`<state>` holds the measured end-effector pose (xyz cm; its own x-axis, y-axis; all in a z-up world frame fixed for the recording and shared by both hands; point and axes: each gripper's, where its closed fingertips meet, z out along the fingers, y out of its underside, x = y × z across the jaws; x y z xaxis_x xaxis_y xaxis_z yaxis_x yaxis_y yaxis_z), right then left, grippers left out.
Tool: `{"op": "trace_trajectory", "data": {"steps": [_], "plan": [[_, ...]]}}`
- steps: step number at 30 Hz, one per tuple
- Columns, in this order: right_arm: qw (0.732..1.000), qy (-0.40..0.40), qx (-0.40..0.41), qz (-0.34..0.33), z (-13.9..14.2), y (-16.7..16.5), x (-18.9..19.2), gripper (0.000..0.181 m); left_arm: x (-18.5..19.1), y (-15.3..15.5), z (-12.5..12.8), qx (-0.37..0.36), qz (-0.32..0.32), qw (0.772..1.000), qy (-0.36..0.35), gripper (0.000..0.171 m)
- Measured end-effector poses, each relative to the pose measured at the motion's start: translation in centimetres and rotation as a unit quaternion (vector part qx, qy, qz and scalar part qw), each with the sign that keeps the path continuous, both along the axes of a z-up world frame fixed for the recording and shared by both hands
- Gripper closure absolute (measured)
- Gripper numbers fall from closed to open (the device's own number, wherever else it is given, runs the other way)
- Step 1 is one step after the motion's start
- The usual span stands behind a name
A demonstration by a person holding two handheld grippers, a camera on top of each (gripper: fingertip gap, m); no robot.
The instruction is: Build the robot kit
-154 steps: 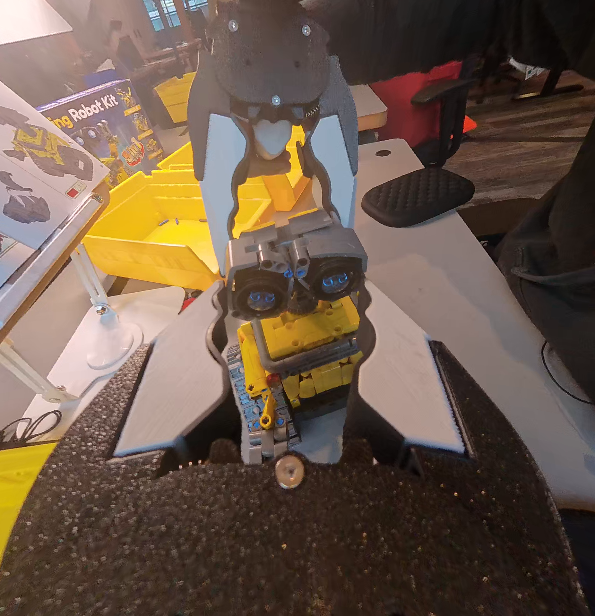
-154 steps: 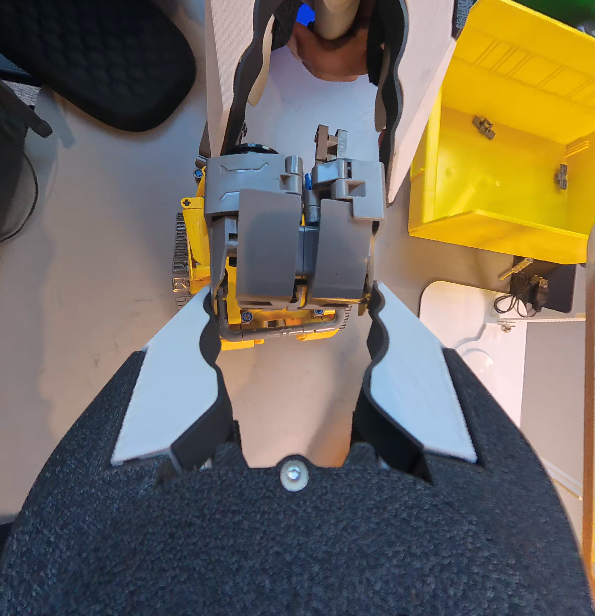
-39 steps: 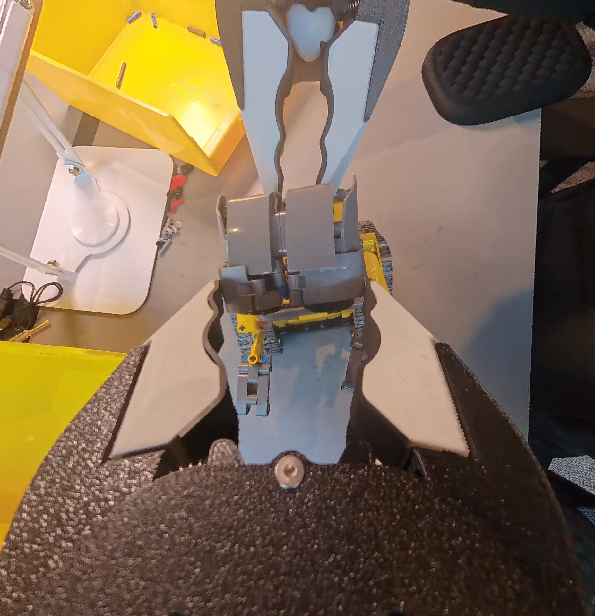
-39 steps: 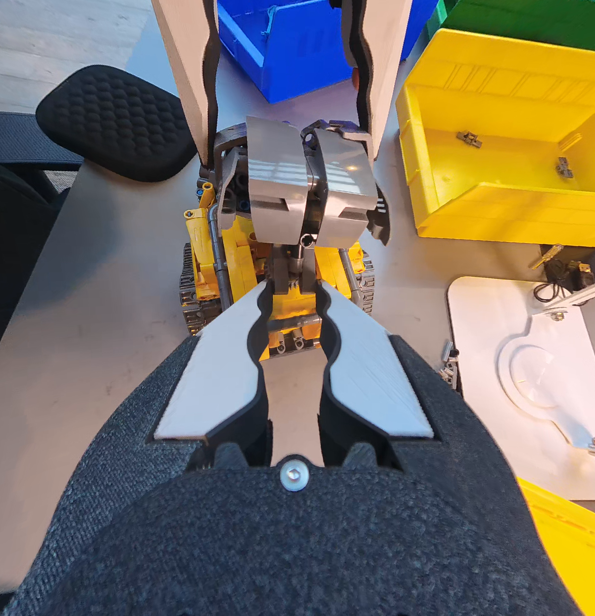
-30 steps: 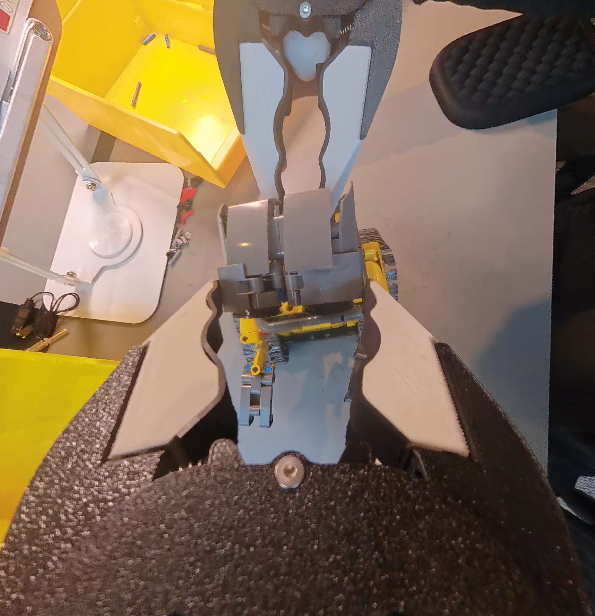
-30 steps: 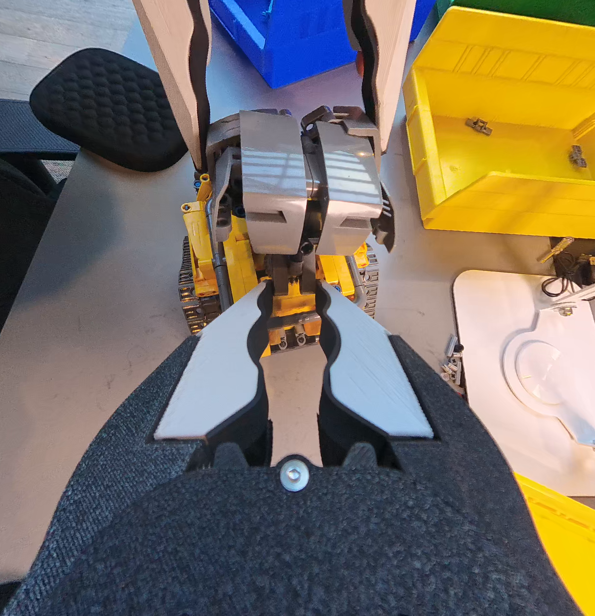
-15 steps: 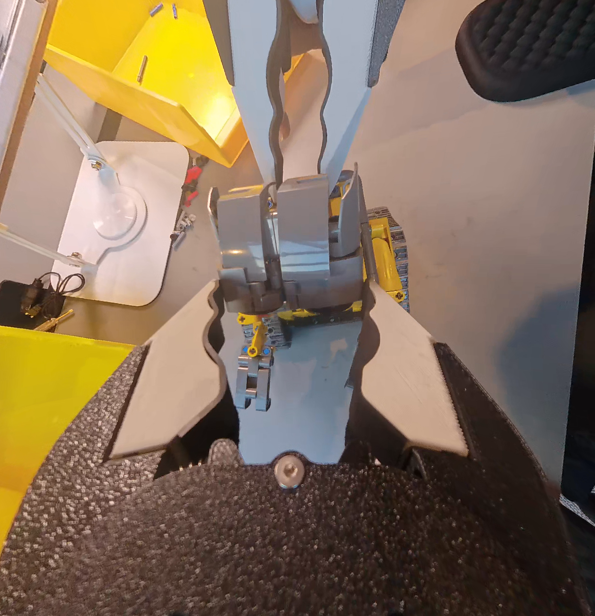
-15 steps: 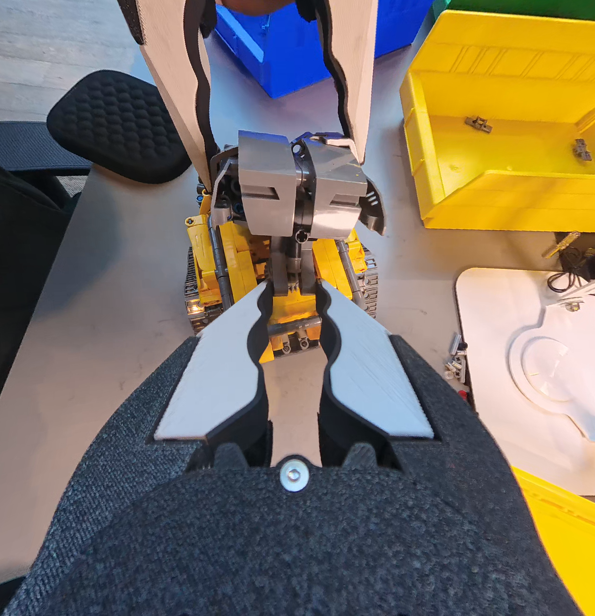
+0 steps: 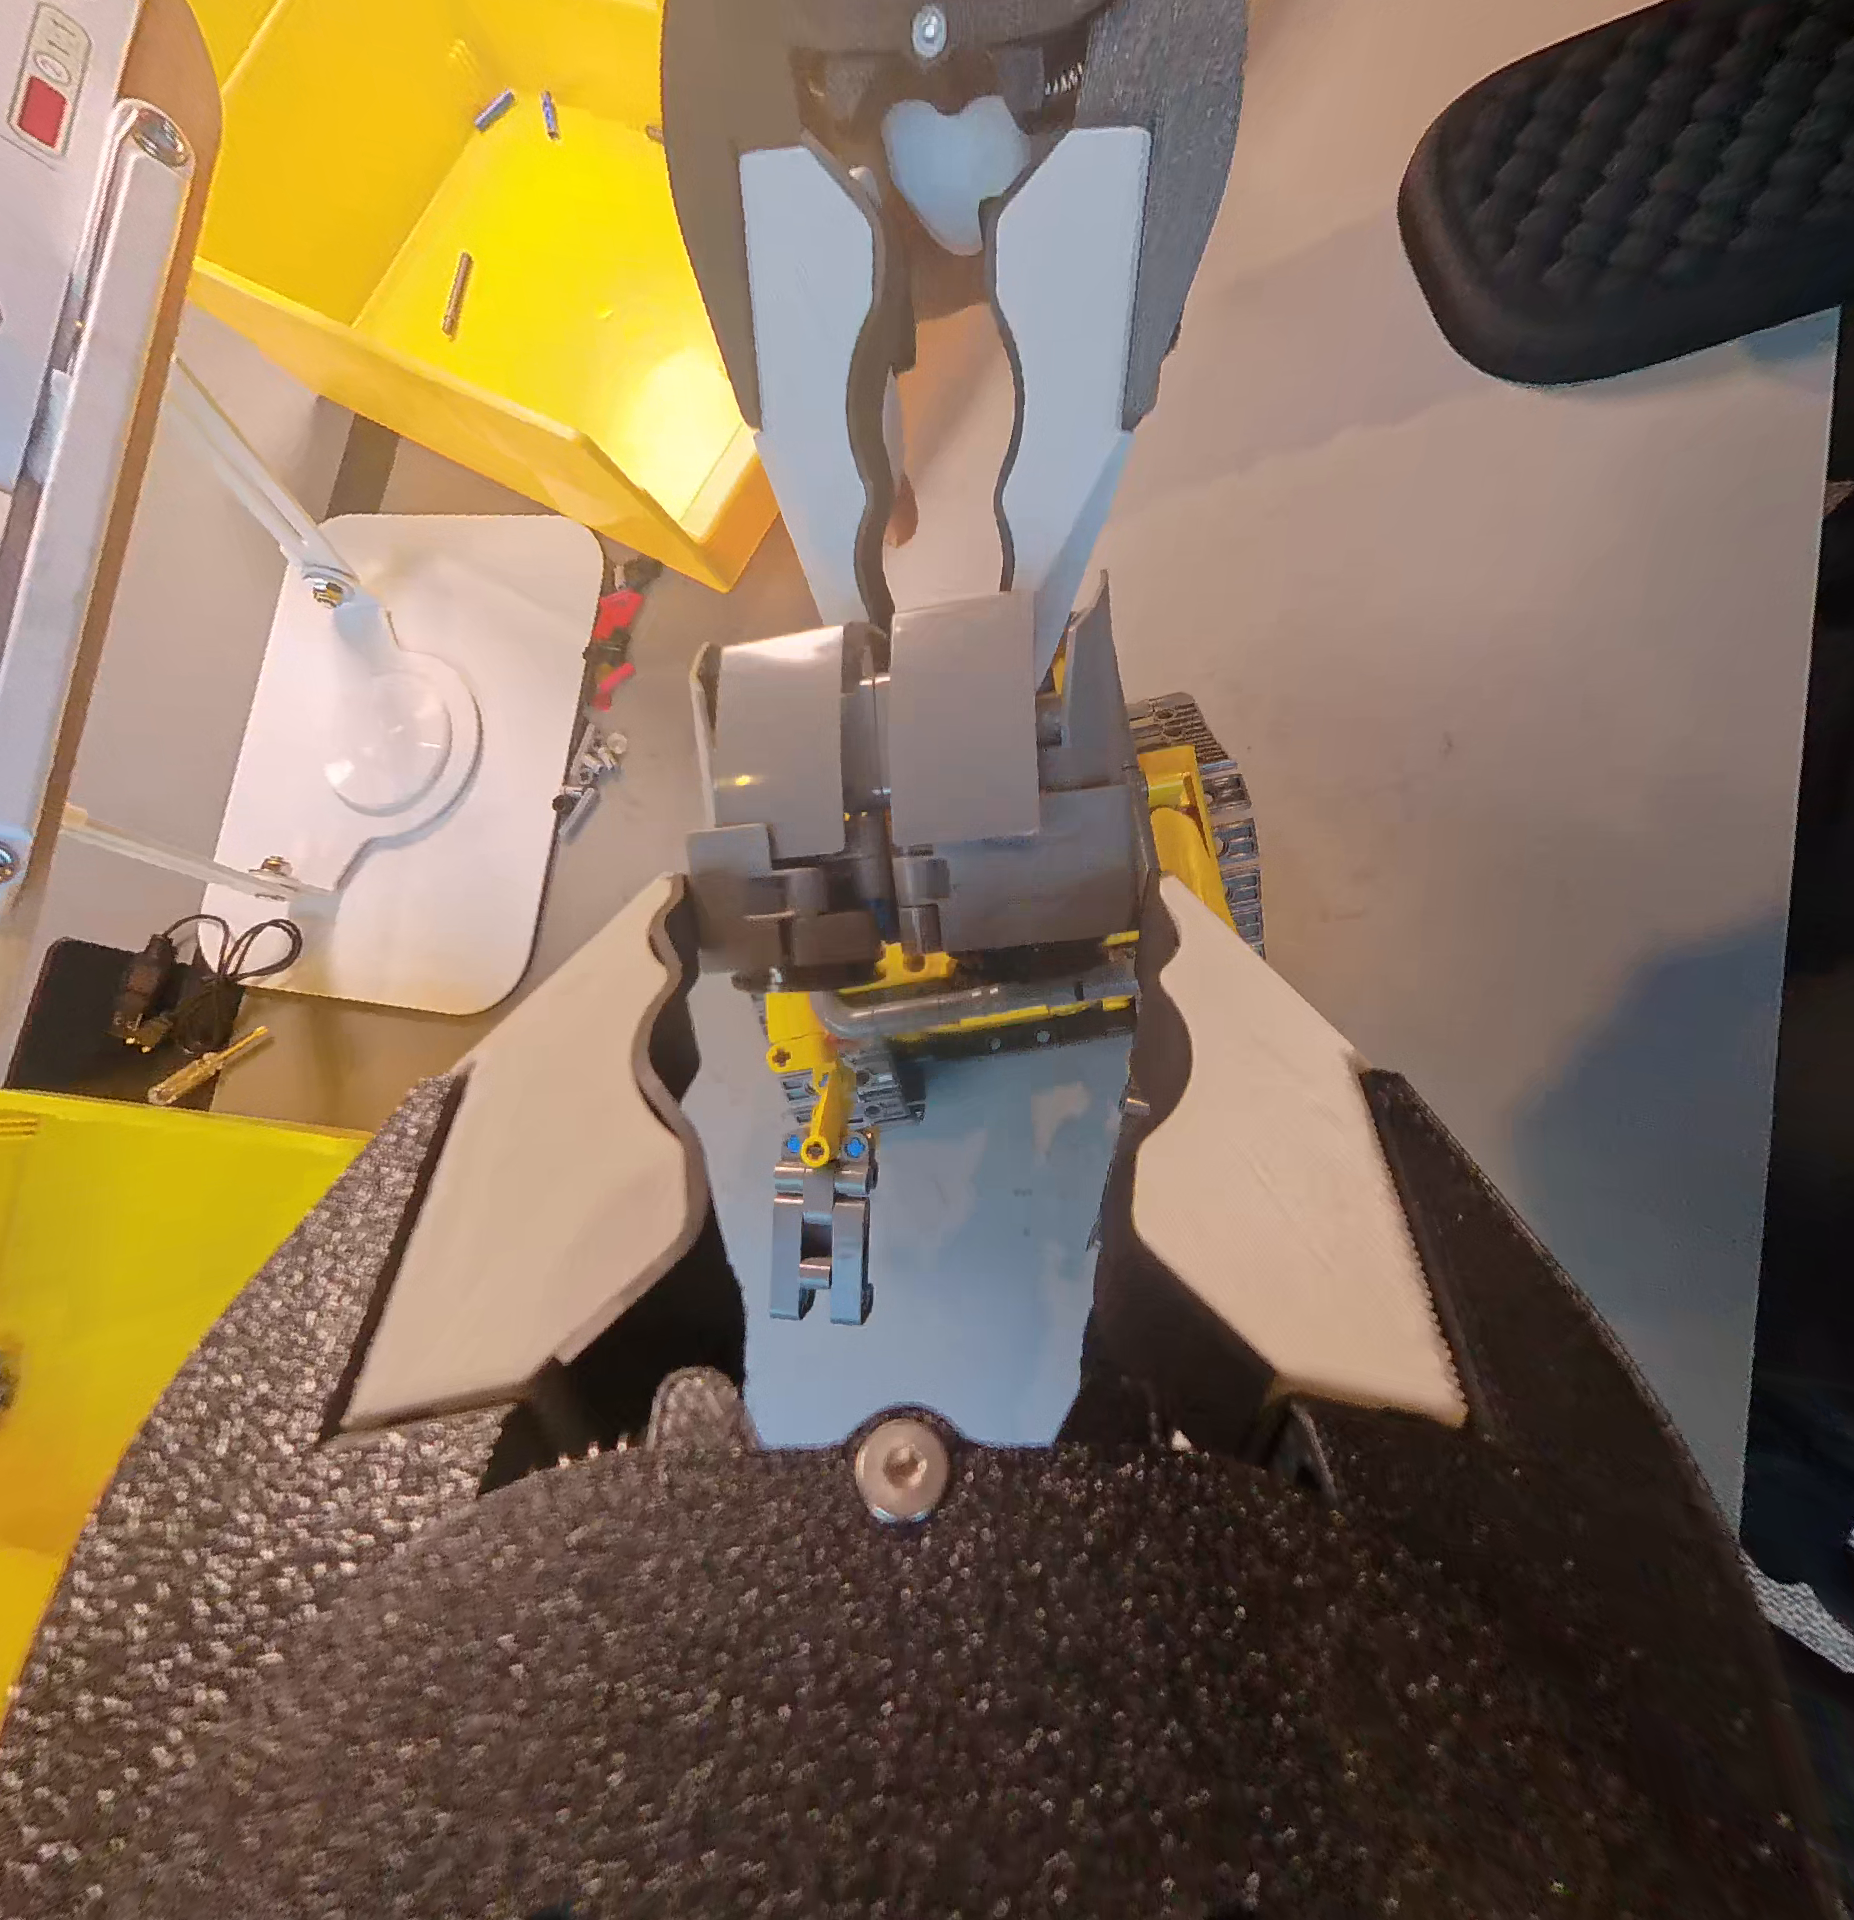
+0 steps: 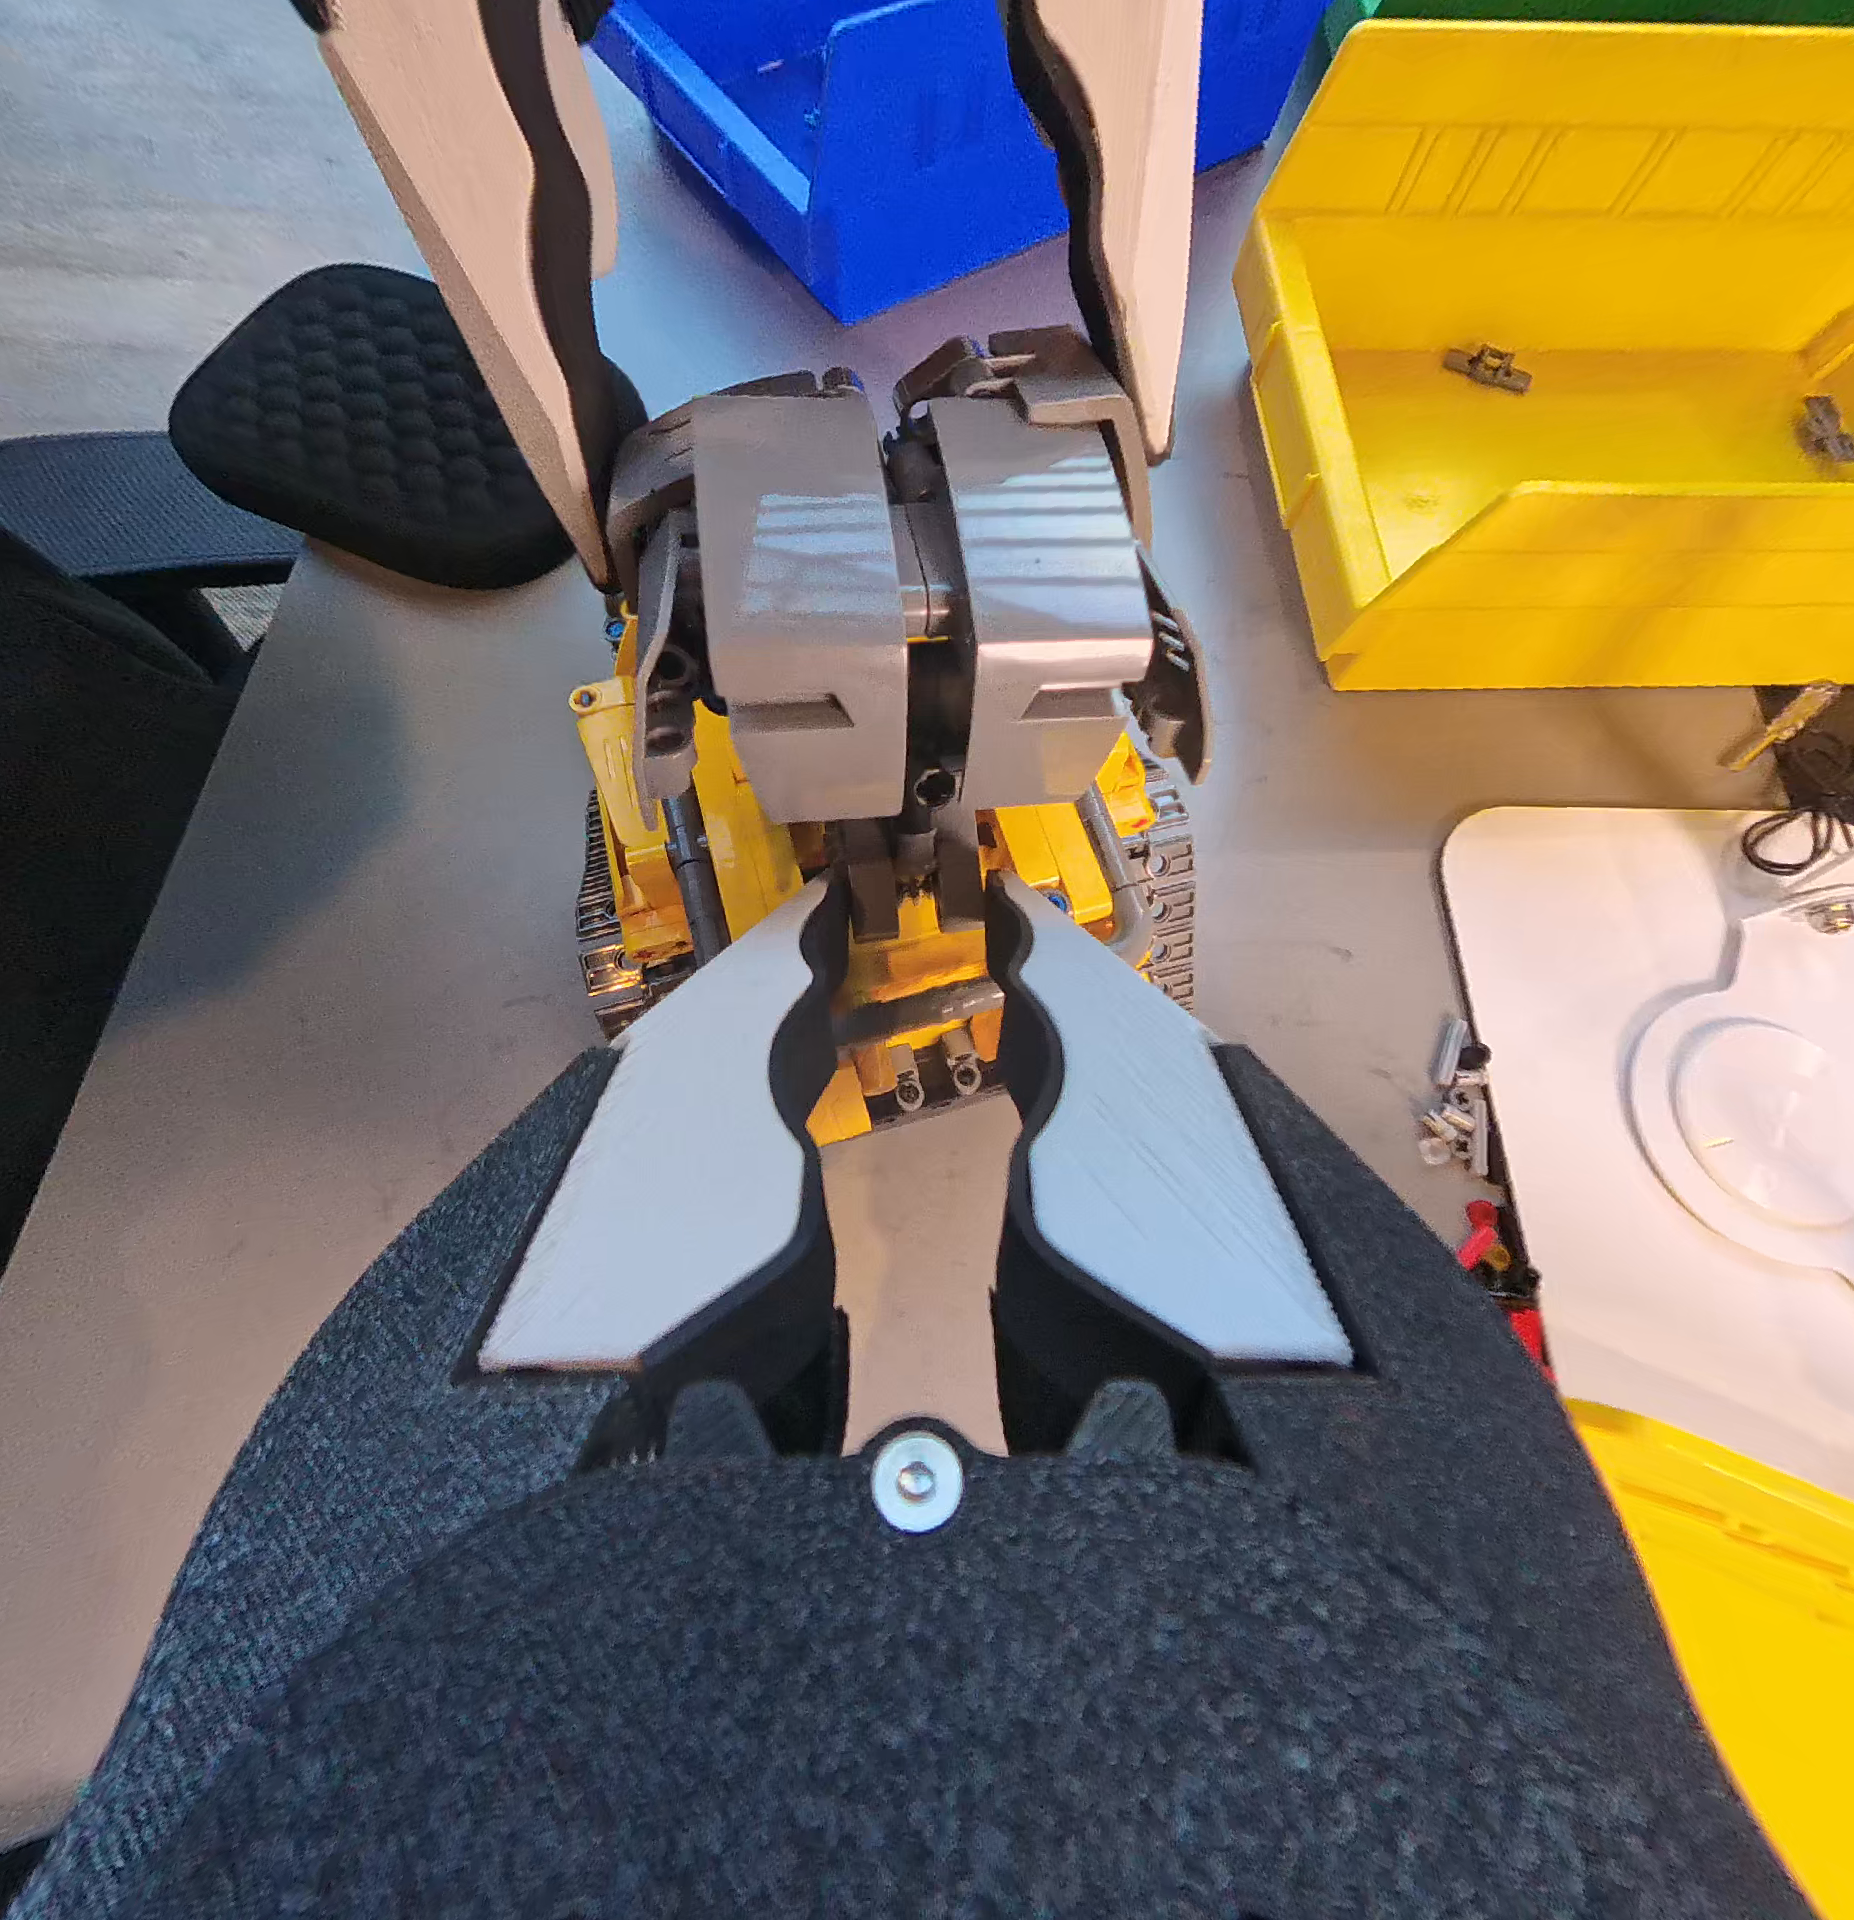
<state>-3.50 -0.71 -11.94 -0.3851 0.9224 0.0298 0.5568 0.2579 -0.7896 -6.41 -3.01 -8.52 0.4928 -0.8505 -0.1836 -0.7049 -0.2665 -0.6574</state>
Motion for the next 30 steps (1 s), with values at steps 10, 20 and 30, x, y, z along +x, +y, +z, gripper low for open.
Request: {"op": "trace_trajectory", "data": {"steps": [10, 20, 30], "plan": [[0.999, 0.000, -0.040, -0.008, -0.3, 0.0, 0.0, 0.155, 0.4, 0.4, -0.1, -0.004, 0.002, 1.000, 0.007, 0.086], [1.000, 0.000, -0.009, 0.002, 0.6, 0.1, 0.2, 0.153, -0.6, 0.1, -1.3, 0.010, 0.011, 1.000, 0.007, 0.086], [1.000, -0.011, -0.005, 0.009, 0.7, 0.3, 0.7, 0.157, 0.2, 0.2, -0.5, 0.028, 0.004, 1.000, -0.004, 0.086]]}}
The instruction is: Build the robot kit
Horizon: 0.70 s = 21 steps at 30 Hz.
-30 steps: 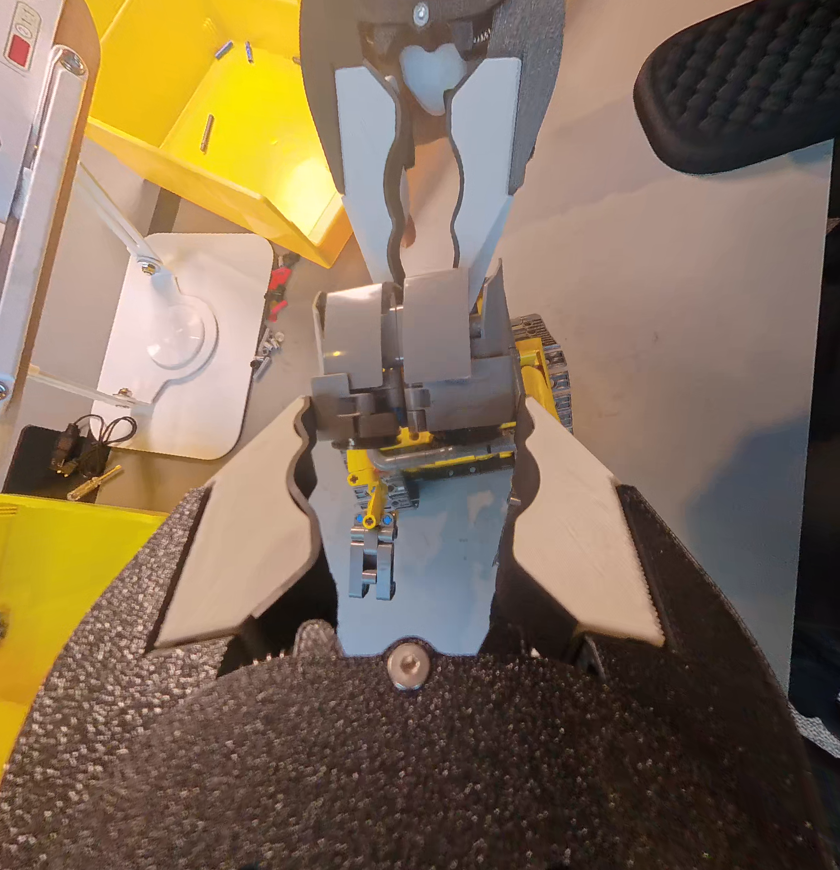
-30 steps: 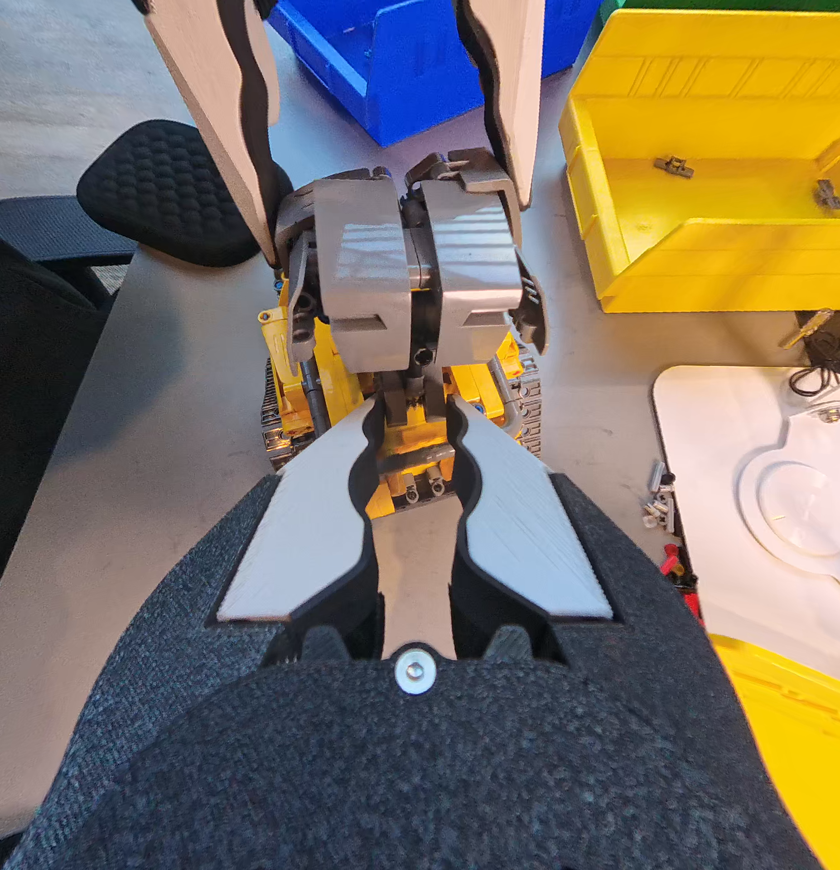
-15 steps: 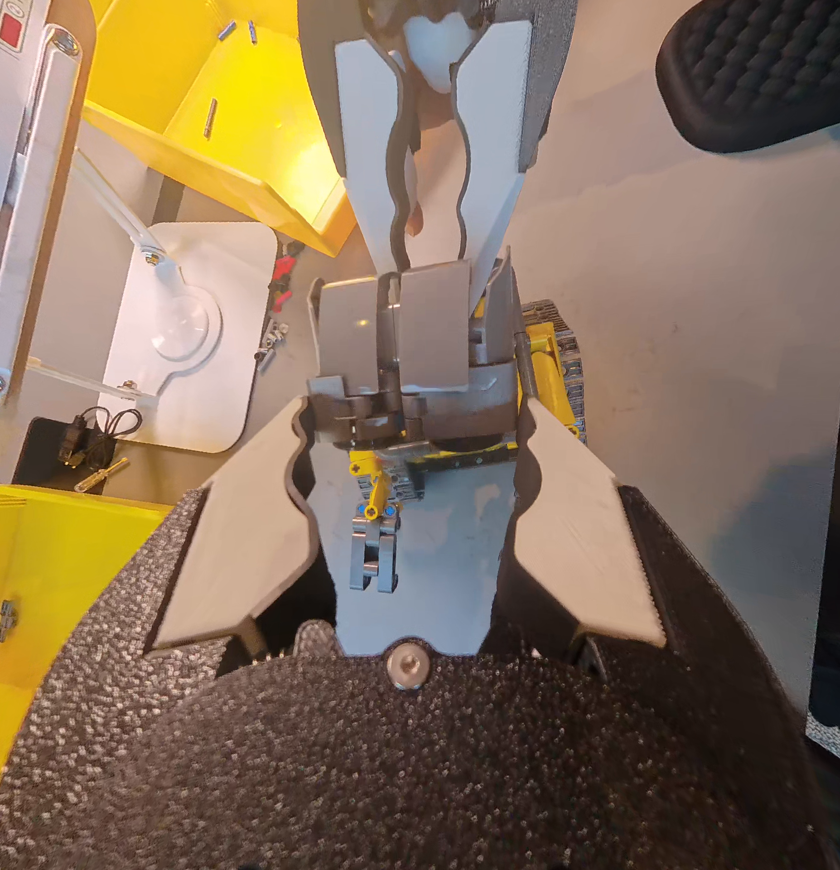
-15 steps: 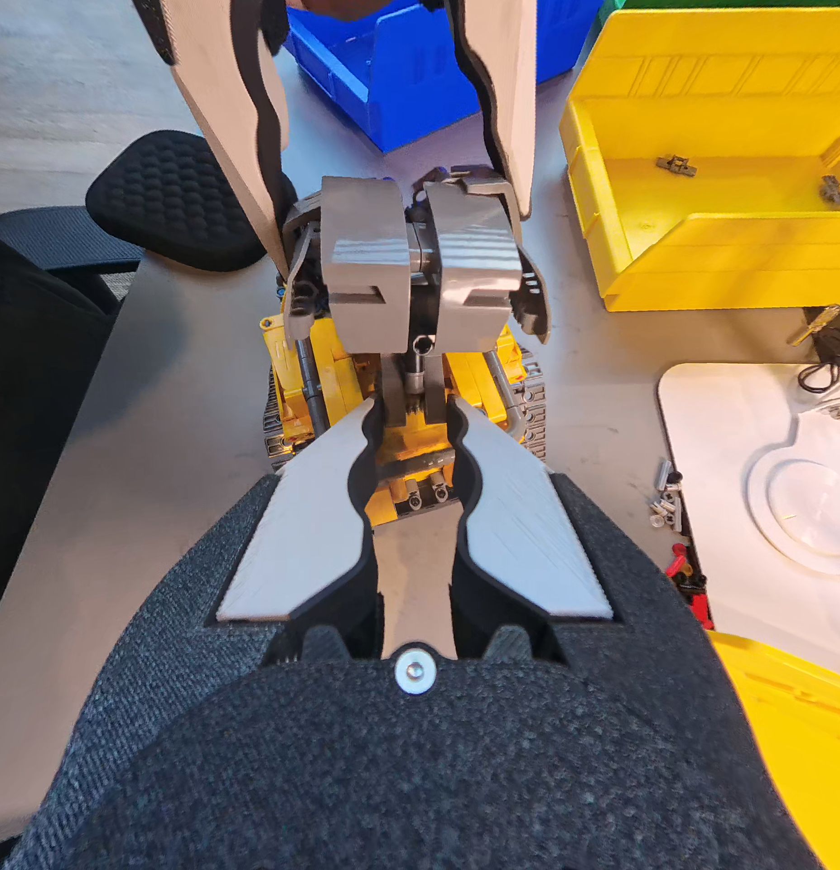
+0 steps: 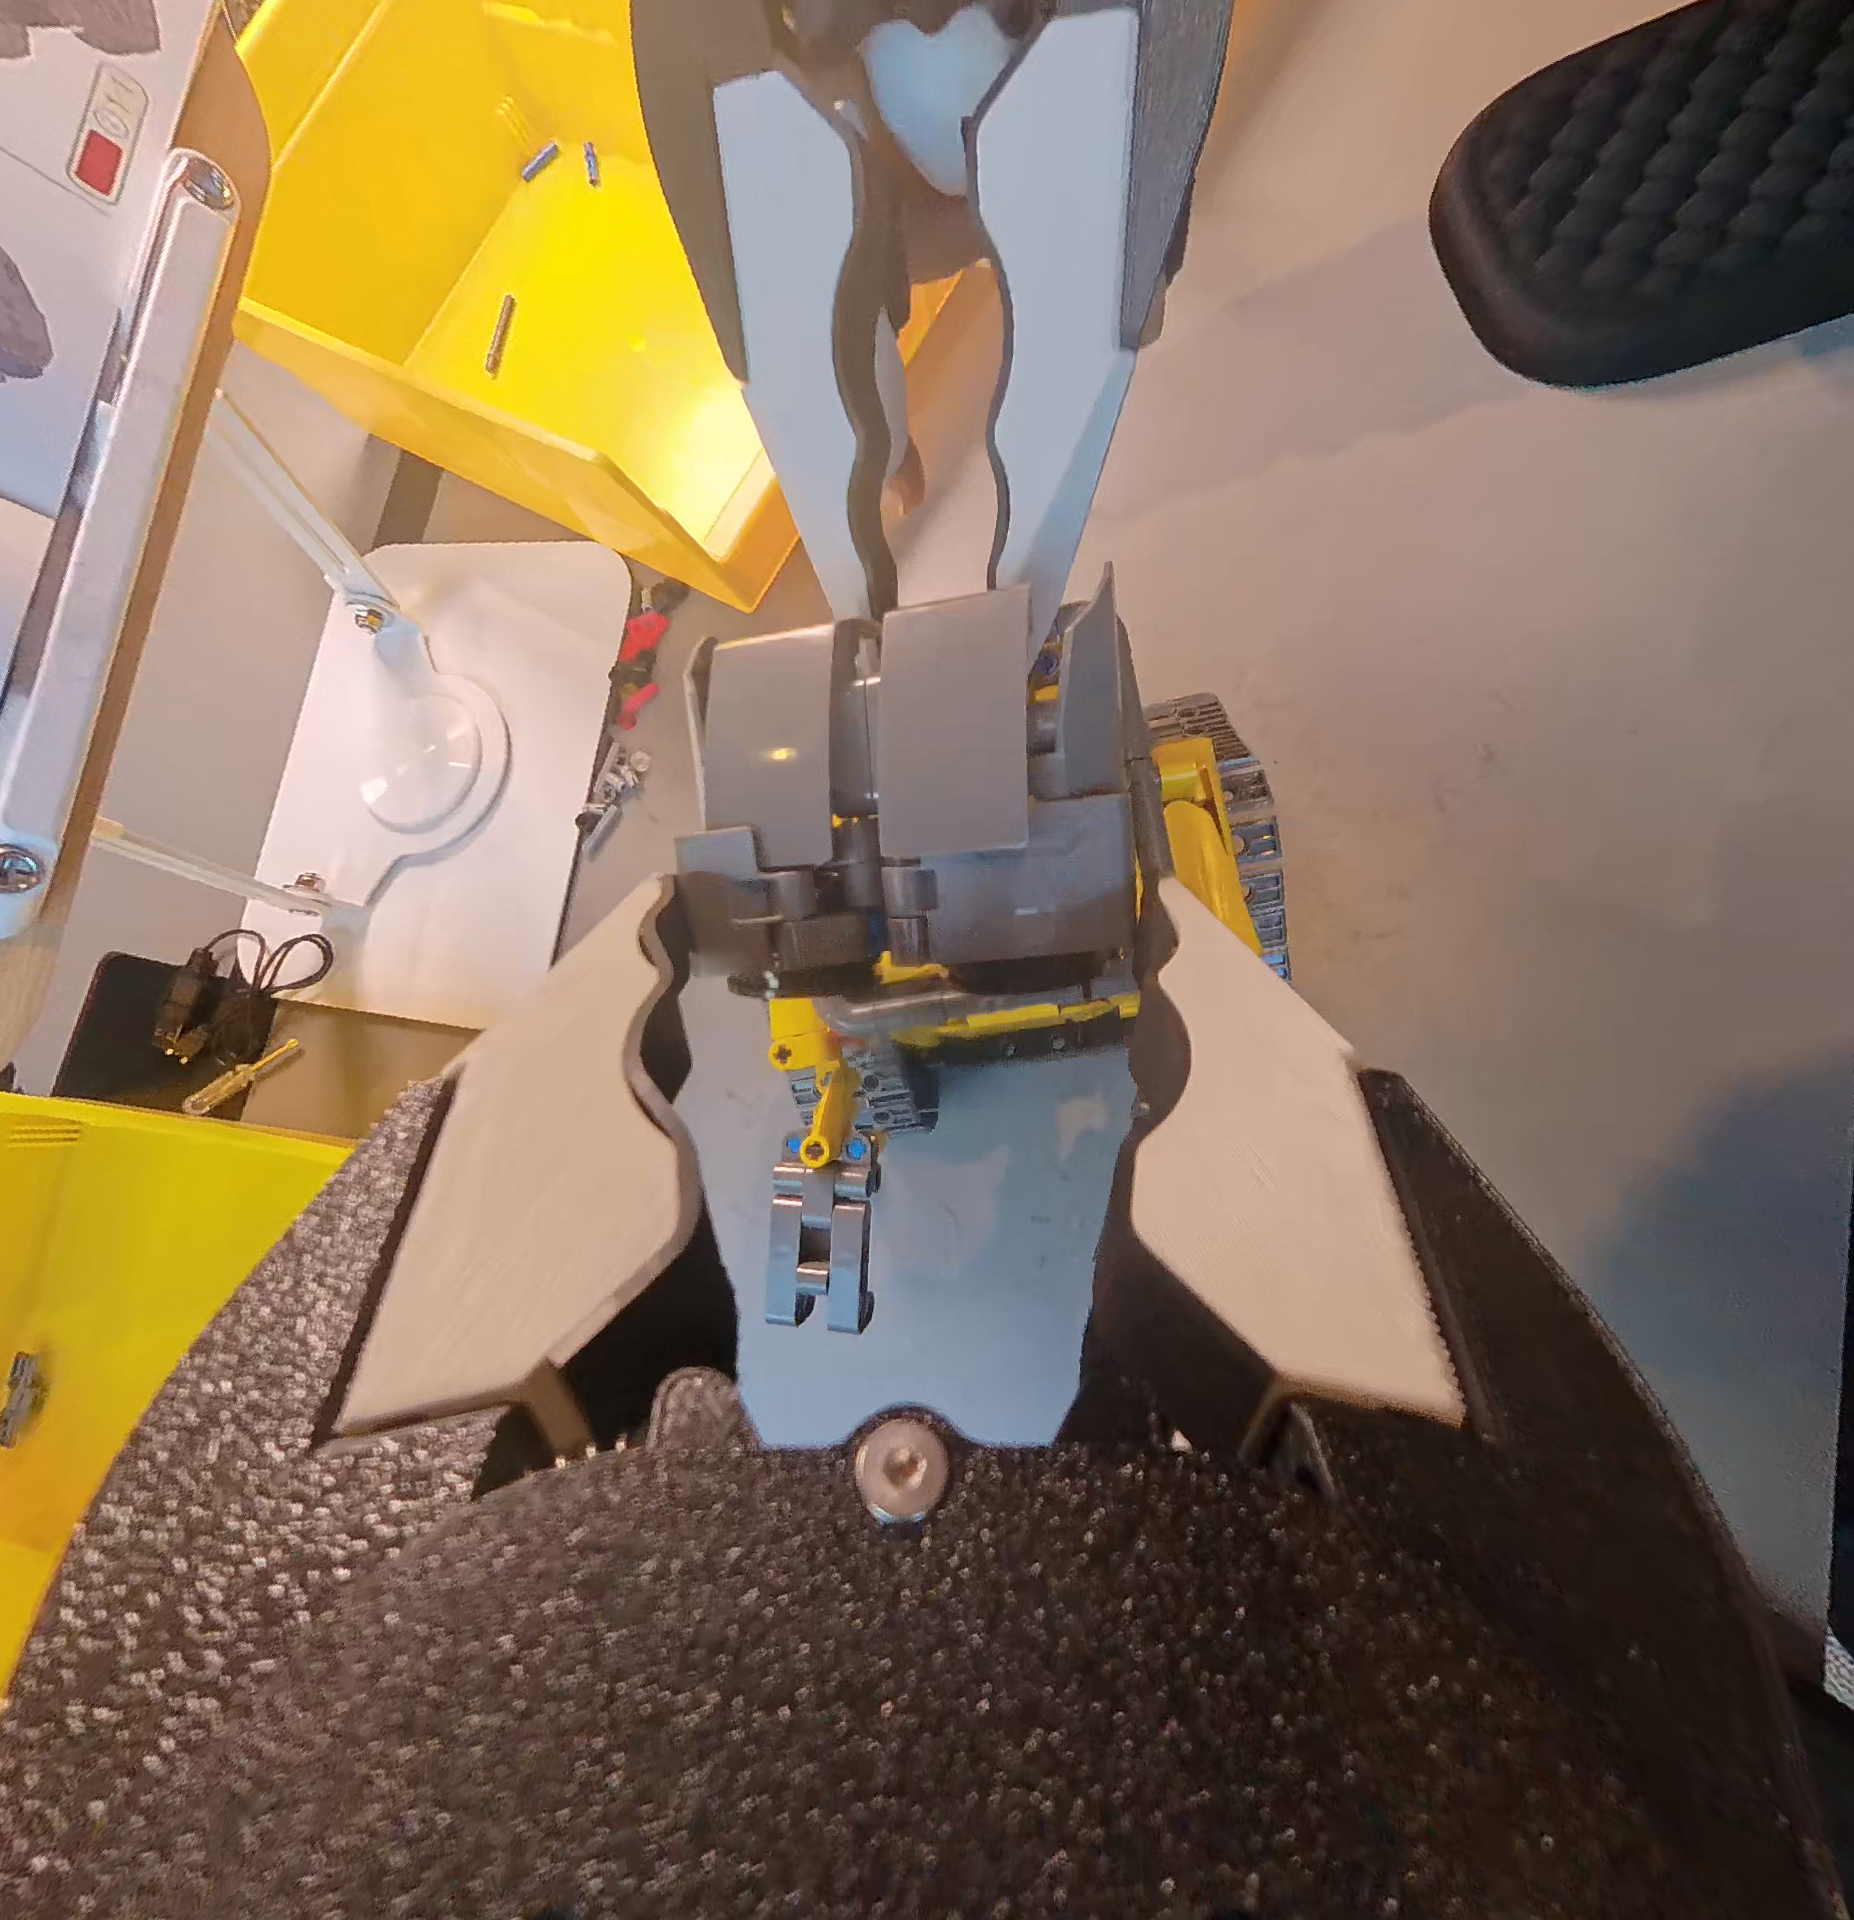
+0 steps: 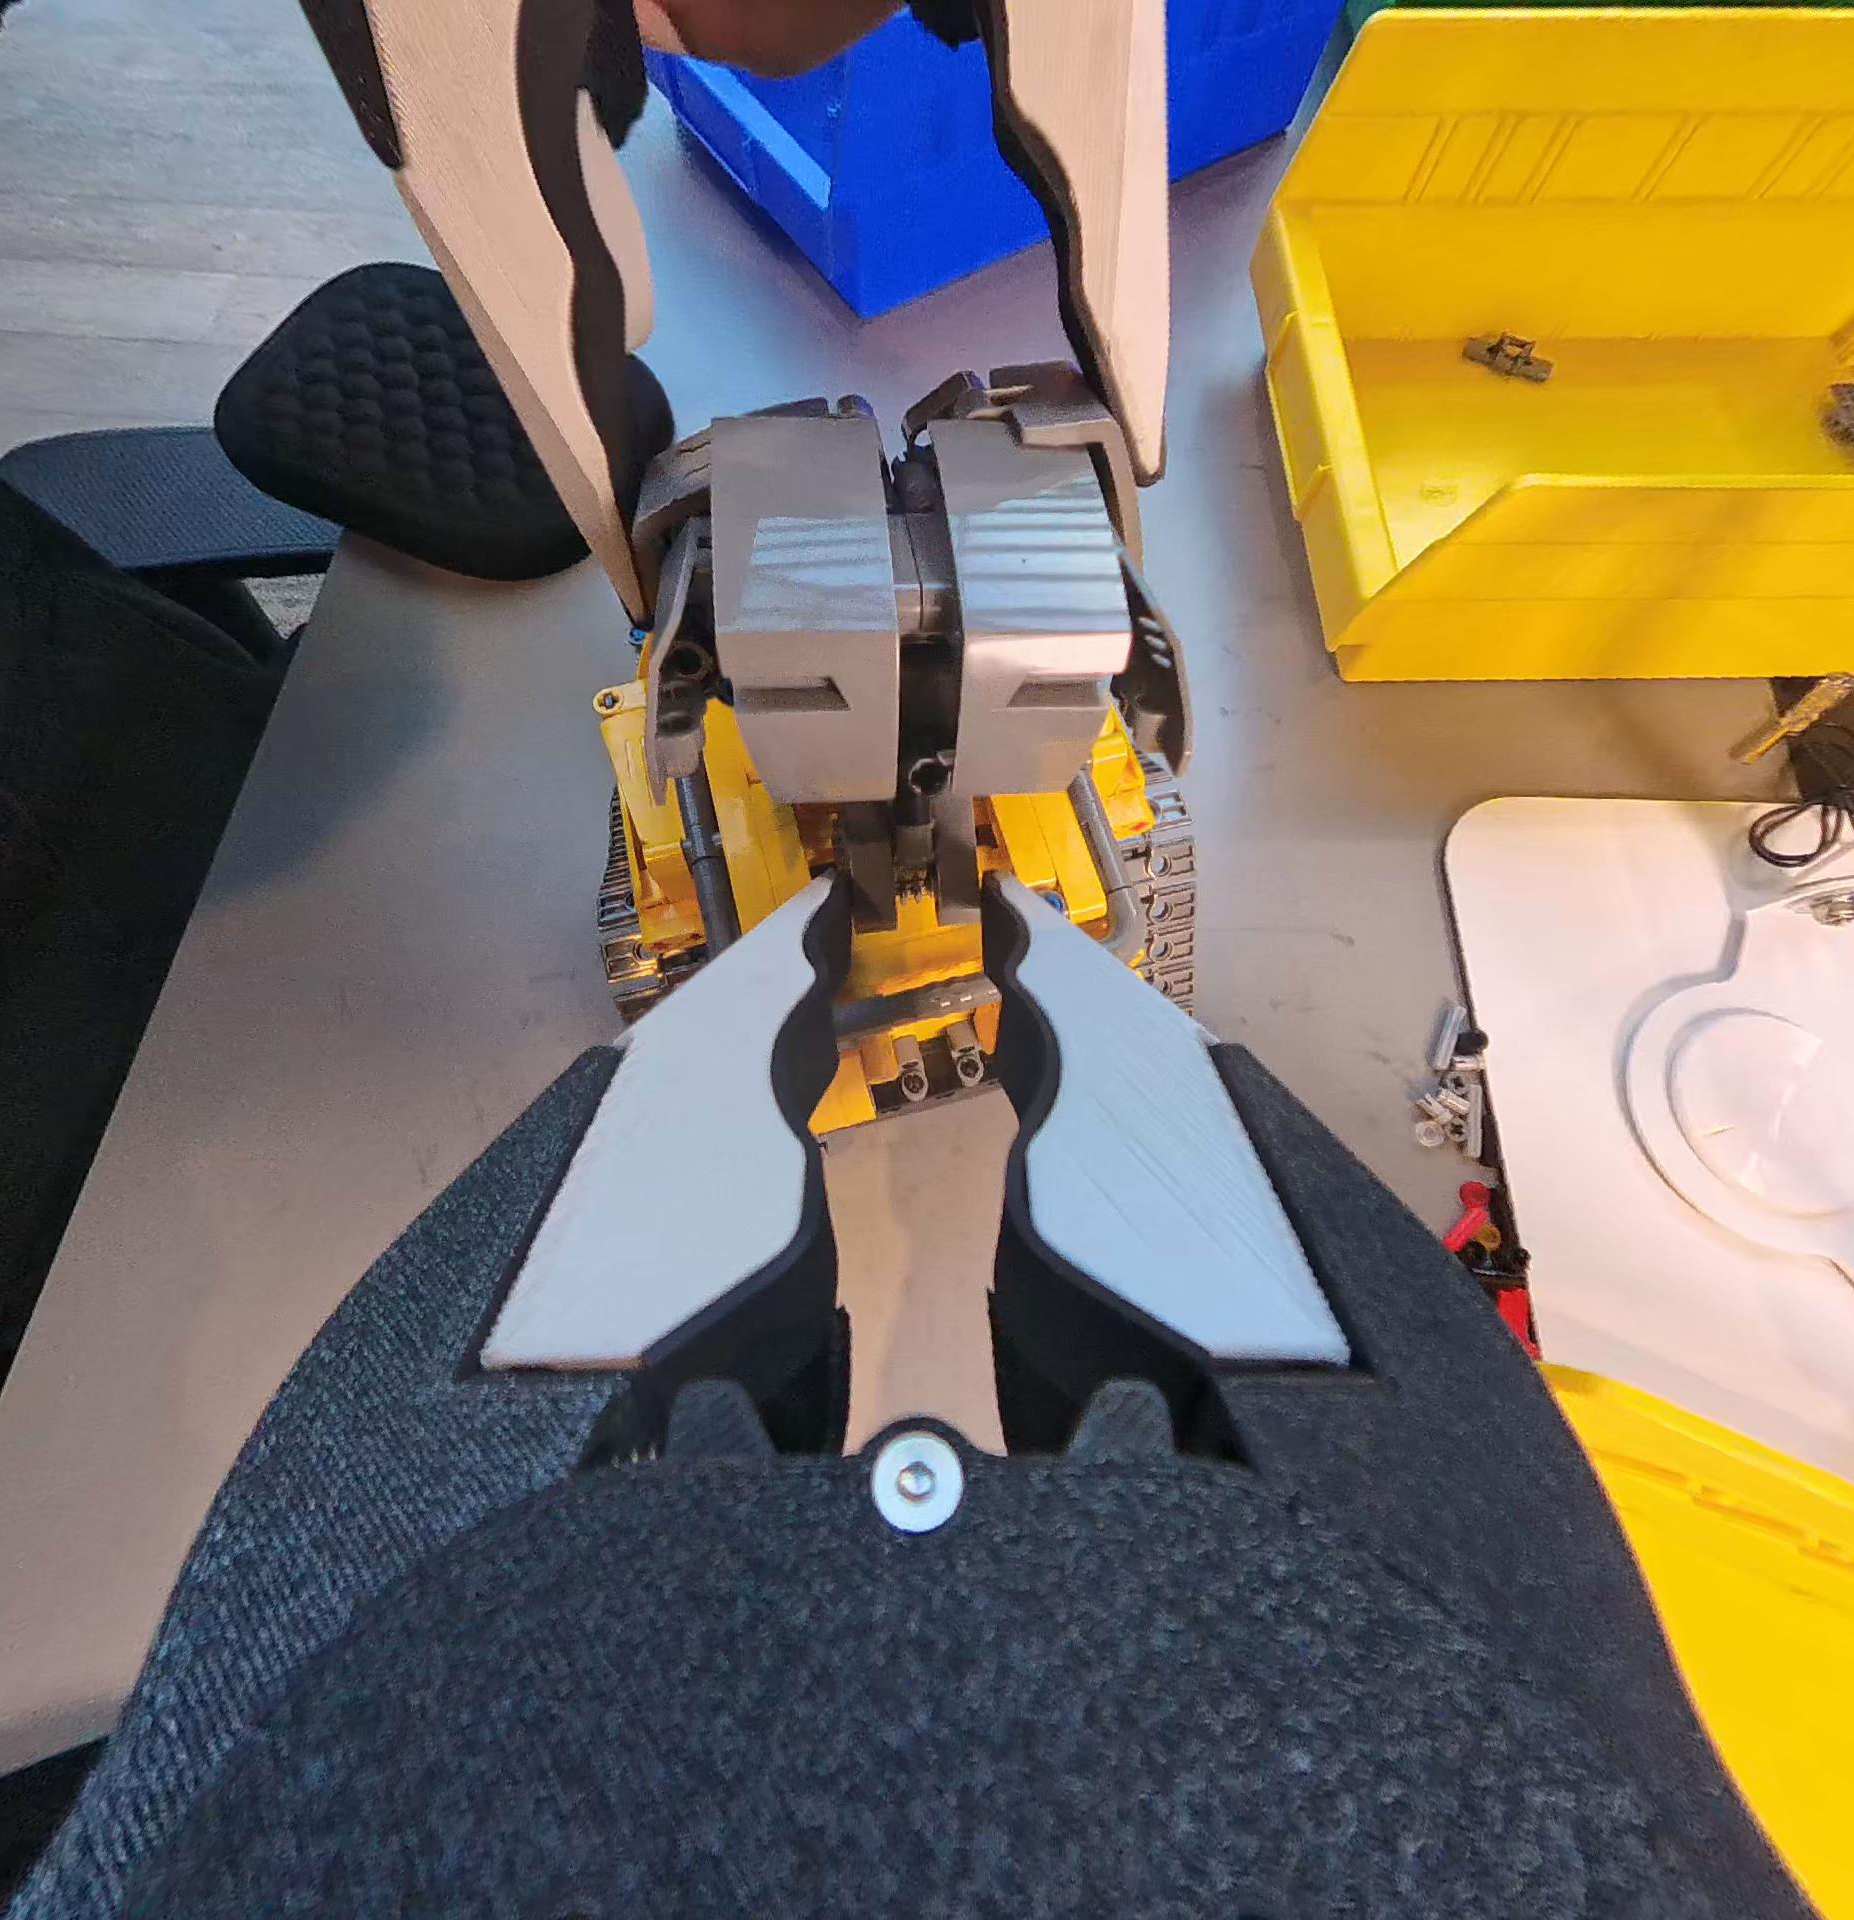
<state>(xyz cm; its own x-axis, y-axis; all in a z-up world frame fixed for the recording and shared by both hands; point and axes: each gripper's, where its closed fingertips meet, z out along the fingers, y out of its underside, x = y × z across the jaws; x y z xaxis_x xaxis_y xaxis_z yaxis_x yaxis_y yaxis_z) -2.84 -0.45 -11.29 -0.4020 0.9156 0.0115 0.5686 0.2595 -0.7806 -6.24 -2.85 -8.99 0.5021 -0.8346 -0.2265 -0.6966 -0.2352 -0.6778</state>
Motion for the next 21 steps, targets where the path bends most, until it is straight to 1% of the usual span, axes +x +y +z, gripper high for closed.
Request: {"op": "trace_trajectory", "data": {"steps": [6, 12, 16, 21], "plan": [[1.000, -0.013, -0.005, 0.014, -0.2, 0.1, 0.0, 0.157, 0.4, -0.2, 0.5, -0.009, -0.003, 1.000, -0.011, 0.087], [0.999, -0.020, -0.018, 0.020, -0.4, 0.1, 0.0, 0.157, 0.8, -0.4, 1.3, -0.030, -0.003, 0.997, -0.068, 0.081], [0.999, -0.023, -0.023, 0.024, -0.6, 0.1, 0.1, 0.157, 0.9, -0.3, 0.9, -0.046, 0.000, 0.995, -0.086, 0.071], [0.999, -0.027, -0.032, 0.030, -0.7, 0.1, 0.1, 0.157, 1.3, 0.0, 1.7, -0.056, 0.003, 0.988, -0.145, 0.070]]}}
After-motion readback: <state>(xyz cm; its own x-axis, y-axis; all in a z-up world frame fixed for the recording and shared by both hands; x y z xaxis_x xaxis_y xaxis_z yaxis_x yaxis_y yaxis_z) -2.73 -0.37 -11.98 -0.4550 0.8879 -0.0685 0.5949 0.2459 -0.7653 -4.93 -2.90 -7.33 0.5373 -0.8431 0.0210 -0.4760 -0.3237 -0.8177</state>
